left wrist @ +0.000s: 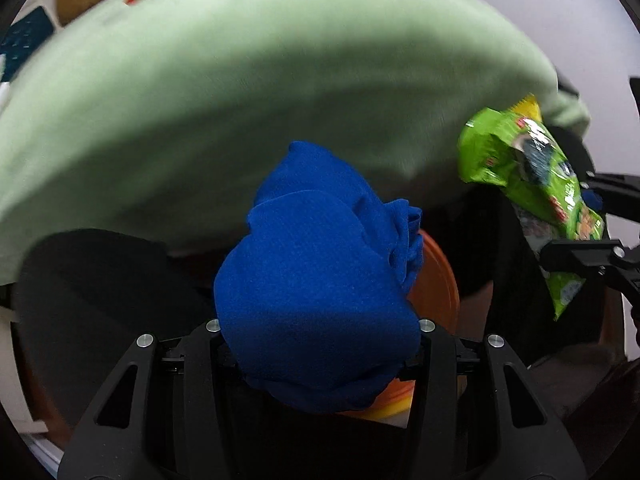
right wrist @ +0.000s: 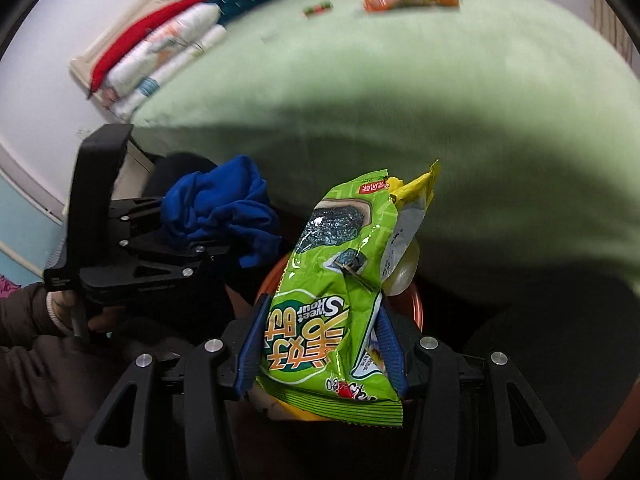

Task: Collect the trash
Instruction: 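Carry the bag and cloth to the orange bucket and open both tools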

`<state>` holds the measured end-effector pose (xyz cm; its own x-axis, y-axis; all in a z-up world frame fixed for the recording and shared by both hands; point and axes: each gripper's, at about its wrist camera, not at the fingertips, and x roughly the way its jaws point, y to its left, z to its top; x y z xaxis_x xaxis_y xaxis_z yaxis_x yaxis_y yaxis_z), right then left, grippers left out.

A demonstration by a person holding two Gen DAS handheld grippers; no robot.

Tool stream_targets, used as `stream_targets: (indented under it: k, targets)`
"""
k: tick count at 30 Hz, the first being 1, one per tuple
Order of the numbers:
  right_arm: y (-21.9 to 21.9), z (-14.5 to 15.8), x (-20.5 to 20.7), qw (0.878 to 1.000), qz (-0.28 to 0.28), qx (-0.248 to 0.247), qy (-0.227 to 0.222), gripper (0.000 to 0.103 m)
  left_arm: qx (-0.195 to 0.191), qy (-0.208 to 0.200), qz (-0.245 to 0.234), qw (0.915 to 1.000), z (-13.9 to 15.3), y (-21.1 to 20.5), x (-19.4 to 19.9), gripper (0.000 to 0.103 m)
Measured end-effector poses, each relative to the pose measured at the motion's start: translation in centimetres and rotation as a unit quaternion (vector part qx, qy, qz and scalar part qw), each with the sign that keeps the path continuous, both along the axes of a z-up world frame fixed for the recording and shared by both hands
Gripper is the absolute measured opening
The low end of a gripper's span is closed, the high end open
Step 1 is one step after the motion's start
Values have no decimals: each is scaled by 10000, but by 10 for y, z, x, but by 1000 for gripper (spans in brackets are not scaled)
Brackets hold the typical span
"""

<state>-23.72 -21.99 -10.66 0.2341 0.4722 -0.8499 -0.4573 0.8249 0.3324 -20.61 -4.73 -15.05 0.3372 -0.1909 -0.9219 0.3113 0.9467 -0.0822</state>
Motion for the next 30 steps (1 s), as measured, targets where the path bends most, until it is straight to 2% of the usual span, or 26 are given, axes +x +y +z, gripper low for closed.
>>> stream_targets:
  k: [6,11,26,27,28,29,30]
  targets:
    - [8,-34,7,9988,58,-322,374,50,96,498,-202,9985,-33,-10,10,47]
    - [15,-60,14,9956,94,-555,743,50,327,695,-299,9966,-49,-16,19,47]
    - [39,-92,34,9873,280,-642,1424,50,463,1419,-331,9882,-89,-24,50,48]
    - [40,-94,35,9868,321,-631,1455,53,480,1433,-346,9879,-91,-24,50,49]
    - [42,-97,37,9857,378,-653,1509,55,564,1424,-353,9876,-92,-23,56,57]
    - [42,-99,38,9847,404,-682,1554,68,732,1382,-336,9871,-93,-24,59,77]
    - [43,-102,39,9838,410,-728,1586,79,843,1347,-310,9868,-92,-27,60,84]
